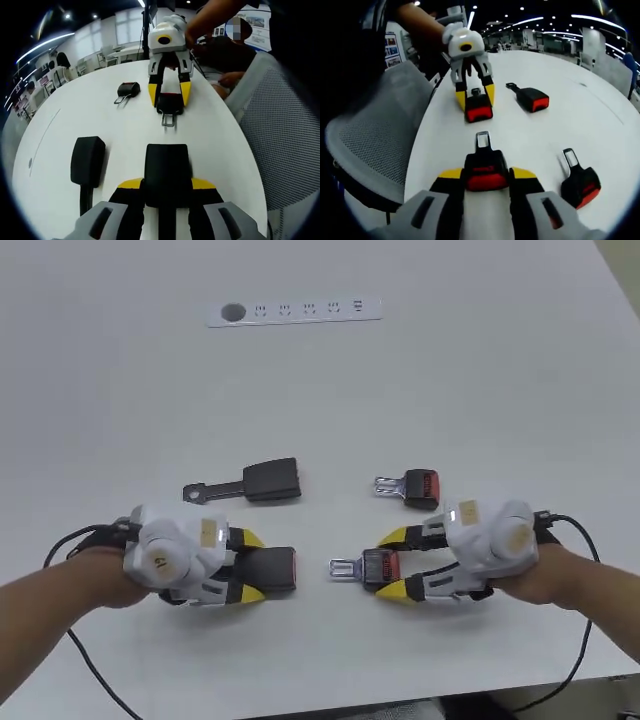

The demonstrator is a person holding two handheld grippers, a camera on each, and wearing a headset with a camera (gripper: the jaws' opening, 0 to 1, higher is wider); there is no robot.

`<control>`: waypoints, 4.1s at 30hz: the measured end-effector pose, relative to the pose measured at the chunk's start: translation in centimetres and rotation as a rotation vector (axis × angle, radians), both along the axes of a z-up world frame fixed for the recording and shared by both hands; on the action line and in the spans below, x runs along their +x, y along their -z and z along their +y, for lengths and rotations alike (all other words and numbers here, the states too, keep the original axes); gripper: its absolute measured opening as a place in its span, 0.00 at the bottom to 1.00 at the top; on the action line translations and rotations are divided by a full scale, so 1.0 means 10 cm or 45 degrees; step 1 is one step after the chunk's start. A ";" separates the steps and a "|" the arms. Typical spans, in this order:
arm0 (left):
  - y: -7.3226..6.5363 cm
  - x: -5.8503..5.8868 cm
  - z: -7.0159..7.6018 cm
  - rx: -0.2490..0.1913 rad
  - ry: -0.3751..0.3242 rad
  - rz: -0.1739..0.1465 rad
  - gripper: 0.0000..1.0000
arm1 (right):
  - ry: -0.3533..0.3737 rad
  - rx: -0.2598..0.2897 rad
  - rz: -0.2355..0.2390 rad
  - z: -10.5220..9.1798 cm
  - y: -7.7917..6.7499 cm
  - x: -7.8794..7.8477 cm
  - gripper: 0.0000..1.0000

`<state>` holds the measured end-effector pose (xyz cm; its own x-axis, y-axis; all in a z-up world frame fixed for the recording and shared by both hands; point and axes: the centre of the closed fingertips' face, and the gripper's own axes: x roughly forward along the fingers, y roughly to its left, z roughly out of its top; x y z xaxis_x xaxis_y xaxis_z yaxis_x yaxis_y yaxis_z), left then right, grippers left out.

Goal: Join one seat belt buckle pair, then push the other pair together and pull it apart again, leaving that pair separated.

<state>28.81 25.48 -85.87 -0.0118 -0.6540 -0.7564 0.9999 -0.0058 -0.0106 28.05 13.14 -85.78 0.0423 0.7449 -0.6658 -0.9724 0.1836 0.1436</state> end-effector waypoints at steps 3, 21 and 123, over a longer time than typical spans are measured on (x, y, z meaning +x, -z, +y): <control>0.01 -0.01 0.00 0.007 0.007 0.000 0.35 | -0.006 0.024 0.000 0.12 -0.01 0.03 0.35; 0.02 -0.02 0.00 0.054 0.027 -0.007 0.34 | -0.043 0.021 0.016 0.55 0.00 0.06 0.35; -0.02 -0.04 0.04 -0.103 0.067 0.053 0.34 | 0.022 0.180 -0.132 0.72 -0.05 -0.03 0.35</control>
<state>28.38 25.88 -85.70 -0.0778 -0.7104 -0.6995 0.9969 -0.0604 -0.0495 27.75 20.32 -85.29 0.1186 0.8295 -0.5458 -0.9803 0.1853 0.0686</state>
